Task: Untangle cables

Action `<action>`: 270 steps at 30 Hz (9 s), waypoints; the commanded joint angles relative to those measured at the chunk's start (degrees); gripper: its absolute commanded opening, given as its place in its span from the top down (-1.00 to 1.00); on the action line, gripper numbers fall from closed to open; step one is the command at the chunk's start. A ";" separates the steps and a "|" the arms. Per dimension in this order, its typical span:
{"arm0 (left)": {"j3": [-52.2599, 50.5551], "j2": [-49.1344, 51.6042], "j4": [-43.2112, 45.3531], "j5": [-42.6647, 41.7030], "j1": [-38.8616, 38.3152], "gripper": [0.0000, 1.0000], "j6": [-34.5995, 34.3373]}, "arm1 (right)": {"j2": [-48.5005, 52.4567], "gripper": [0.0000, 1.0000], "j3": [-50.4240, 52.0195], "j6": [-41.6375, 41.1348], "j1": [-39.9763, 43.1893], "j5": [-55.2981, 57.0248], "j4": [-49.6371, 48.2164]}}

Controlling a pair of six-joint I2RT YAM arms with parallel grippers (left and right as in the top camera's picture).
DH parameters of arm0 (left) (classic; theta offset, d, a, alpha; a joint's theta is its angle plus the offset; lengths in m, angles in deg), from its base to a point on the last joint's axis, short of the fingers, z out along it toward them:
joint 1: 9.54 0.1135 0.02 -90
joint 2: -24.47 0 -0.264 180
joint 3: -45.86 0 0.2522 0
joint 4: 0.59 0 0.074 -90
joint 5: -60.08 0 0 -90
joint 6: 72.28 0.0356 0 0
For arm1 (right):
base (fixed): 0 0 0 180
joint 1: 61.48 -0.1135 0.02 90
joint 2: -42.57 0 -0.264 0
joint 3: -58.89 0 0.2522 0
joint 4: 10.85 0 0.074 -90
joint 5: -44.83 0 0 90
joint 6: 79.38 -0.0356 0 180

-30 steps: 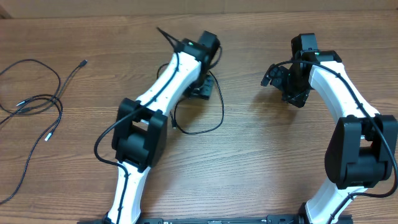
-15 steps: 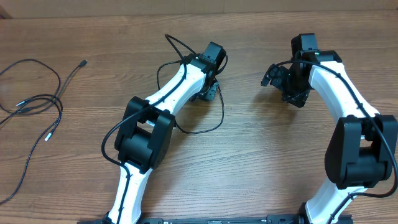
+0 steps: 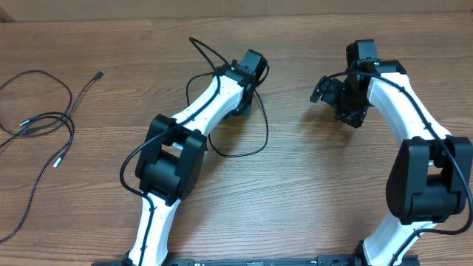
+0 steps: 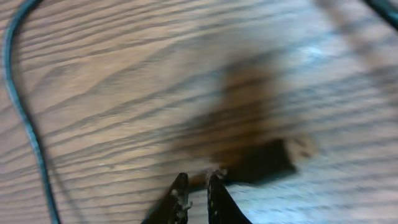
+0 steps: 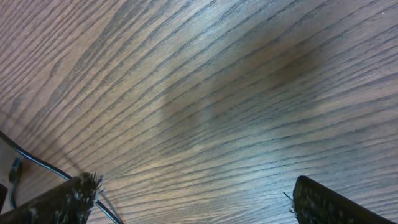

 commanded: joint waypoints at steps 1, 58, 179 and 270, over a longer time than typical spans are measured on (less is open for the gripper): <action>-0.39 0.52 -0.83 3.30 1.79 0.75 -5.40 | 0.07 -1.00 -0.55 0.07 0.00 0.31 -0.11; 4.48 -0.48 -11.54 -17.75 -2.51 -0.22 30.27 | 0.07 -1.00 -0.55 0.07 0.00 0.31 -0.11; -8.41 -0.44 4.42 -14.95 13.73 -0.09 10.88 | 0.07 -1.00 -0.55 0.07 0.00 0.31 -0.11; -11.63 -31.71 5.90 4.52 57.64 -1.00 -4.61 | 0.07 -1.00 -0.55 0.07 0.00 0.31 -0.11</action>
